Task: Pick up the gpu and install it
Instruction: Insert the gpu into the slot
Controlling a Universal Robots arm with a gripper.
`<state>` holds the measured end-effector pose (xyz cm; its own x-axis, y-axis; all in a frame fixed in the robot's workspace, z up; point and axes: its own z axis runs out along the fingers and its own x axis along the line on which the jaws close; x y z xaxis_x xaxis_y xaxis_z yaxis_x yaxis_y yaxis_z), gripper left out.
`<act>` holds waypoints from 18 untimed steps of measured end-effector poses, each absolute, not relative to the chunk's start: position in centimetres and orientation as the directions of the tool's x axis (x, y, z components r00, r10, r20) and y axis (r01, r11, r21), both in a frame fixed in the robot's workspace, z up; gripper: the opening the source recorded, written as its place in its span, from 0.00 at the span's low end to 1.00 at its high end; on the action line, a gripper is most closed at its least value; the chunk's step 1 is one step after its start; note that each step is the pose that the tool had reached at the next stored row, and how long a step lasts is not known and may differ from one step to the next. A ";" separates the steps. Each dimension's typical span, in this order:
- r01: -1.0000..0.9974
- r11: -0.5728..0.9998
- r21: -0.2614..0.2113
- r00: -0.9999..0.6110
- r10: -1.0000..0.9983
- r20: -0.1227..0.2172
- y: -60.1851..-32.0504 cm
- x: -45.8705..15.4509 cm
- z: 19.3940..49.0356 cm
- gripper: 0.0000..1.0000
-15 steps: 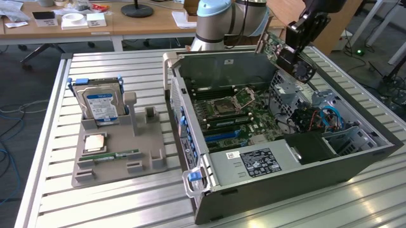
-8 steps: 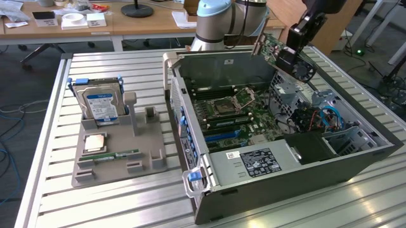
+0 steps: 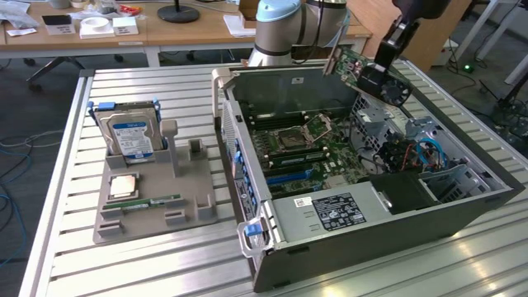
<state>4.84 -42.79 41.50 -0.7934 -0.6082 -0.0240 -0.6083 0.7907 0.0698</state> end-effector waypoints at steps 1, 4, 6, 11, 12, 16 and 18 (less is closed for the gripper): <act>-0.622 0.780 0.070 -0.783 -0.622 -0.024 -42.8 4.8 41.5 0.26; -0.663 0.745 0.070 -0.748 -0.664 -0.024 -42.8 4.8 41.4 0.26; -0.691 0.720 0.070 -0.723 -0.691 -0.024 -42.8 4.8 41.4 0.26; -0.752 0.655 0.070 -0.658 -0.753 -0.024 -42.8 4.8 41.3 0.26; -0.765 0.641 0.070 -0.643 -0.765 -0.024 -42.8 4.8 41.3 0.26; -0.809 0.584 0.070 -0.587 -0.810 -0.024 -42.8 4.8 41.3 0.26; -0.830 0.553 0.070 -0.556 -0.831 -0.024 -42.8 4.8 41.2 0.26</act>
